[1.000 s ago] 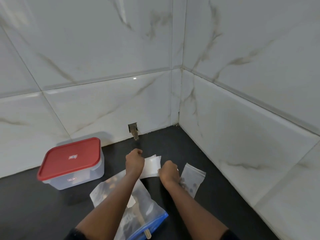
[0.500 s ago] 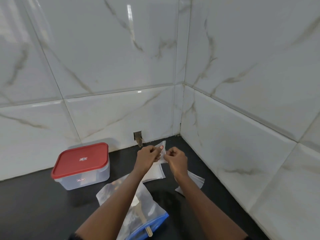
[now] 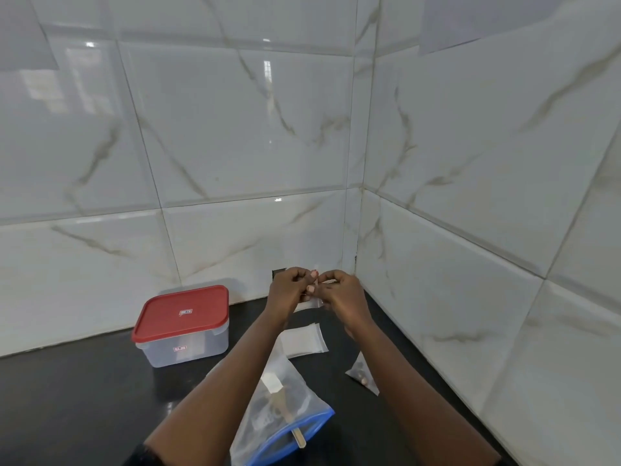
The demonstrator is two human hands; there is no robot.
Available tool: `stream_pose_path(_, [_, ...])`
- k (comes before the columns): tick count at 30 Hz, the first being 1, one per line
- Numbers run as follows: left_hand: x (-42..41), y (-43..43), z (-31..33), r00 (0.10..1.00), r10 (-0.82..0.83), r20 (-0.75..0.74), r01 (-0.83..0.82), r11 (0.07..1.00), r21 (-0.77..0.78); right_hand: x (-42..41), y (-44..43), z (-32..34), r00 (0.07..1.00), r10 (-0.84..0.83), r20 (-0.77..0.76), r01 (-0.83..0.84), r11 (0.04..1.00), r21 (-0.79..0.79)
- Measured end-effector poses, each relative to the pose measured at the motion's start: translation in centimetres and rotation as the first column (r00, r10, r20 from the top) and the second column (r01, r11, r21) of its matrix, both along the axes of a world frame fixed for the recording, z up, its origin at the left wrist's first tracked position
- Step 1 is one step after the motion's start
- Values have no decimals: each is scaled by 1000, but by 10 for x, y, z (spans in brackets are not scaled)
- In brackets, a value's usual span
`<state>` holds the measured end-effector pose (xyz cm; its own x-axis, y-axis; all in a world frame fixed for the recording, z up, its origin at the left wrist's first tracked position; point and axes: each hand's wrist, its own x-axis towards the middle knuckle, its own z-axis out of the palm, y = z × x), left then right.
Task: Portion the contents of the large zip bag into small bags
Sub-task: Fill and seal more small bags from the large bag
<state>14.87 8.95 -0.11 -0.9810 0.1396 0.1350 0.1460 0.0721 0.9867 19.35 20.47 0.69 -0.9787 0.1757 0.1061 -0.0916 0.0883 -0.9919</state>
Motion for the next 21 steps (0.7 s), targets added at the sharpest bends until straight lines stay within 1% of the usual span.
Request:
stream_pose_path(4, [7, -11, 1, 1000, -10, 23, 10, 1000, -24, 4, -6, 0, 999, 28, 42, -30, 997, 65])
stream_pose_path(9, [15, -25, -1, 999, -44, 1, 44, 996, -81, 6, -14, -1, 992, 24, 122, -24, 1000, -2])
stream_pose_path(15, [22, -42, -5, 995, -103, -7, 102, 993, -63, 6, -20, 1, 972, 4, 233, 1, 1000, -21])
stream_pose_path(16, [23, -45, -5, 994, -107, -14, 106, 991, -83, 5, -22, 0, 972, -6, 236, 4, 1000, 10])
stream_pose_path(18, [24, -48, -5, 994, -104, -33, 99, 987, -123, 4, -27, -2, 978, -71, 196, 41, 987, 155])
stream_pose_path(21, [23, -52, -6, 997, -68, -39, 62, 990, -123, 3, -33, -3, 980, -182, 75, 141, 914, 380])
